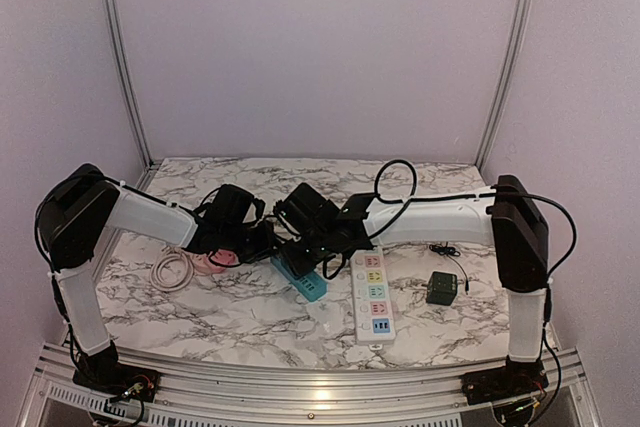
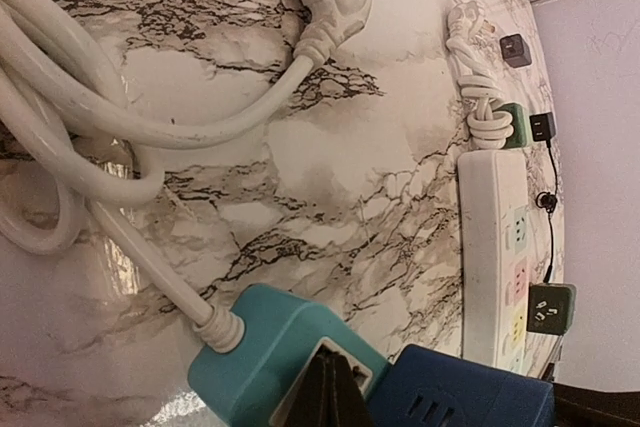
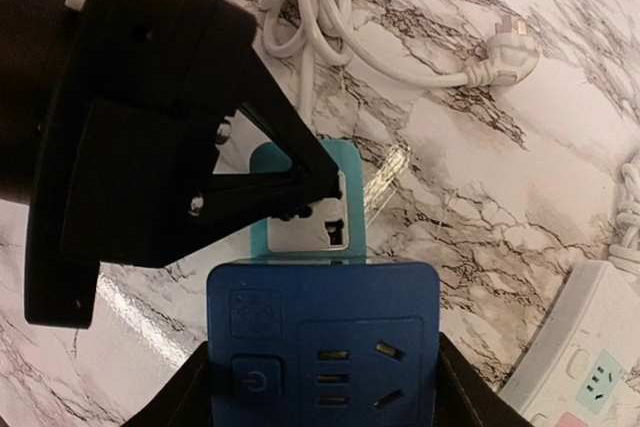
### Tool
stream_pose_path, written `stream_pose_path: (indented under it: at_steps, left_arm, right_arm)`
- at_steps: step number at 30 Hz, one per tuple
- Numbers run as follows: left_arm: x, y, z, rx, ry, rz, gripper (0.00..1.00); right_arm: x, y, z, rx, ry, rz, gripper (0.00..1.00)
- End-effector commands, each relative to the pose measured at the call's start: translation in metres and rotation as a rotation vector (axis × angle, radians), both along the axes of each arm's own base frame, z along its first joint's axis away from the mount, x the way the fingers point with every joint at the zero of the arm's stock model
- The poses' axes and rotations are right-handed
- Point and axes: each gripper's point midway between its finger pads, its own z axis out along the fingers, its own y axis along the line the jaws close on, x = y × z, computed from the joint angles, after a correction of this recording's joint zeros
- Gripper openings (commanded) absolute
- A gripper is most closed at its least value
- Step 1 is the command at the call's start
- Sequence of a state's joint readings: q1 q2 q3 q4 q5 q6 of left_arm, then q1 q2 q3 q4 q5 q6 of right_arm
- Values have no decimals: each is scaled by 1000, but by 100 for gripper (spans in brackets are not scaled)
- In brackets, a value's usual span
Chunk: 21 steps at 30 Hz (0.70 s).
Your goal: Pull the plug off the socket
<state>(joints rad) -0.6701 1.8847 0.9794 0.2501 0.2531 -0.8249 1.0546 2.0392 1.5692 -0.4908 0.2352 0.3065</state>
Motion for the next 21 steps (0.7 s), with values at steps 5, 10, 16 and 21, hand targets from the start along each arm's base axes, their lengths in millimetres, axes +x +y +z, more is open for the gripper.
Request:
stream_pose_path:
  at_steps: [5,10,16,21]
  left_arm:
    - [-38,37,-59,251,128,-9,0]
    - [-42,44,-65,337,128,-23,0]
    - [-48,48,-75,375,144,-28,0]
    - [-50,50,-82,399,154,-26,0]
  right_arm:
    - [9,16,22,37,-42,-21,16]
    - [20,15,37,51,-72,-42,16]
    - [25,19,53,77,-101,-46,16]
    - [27,18,64,99,-120,-49,16]
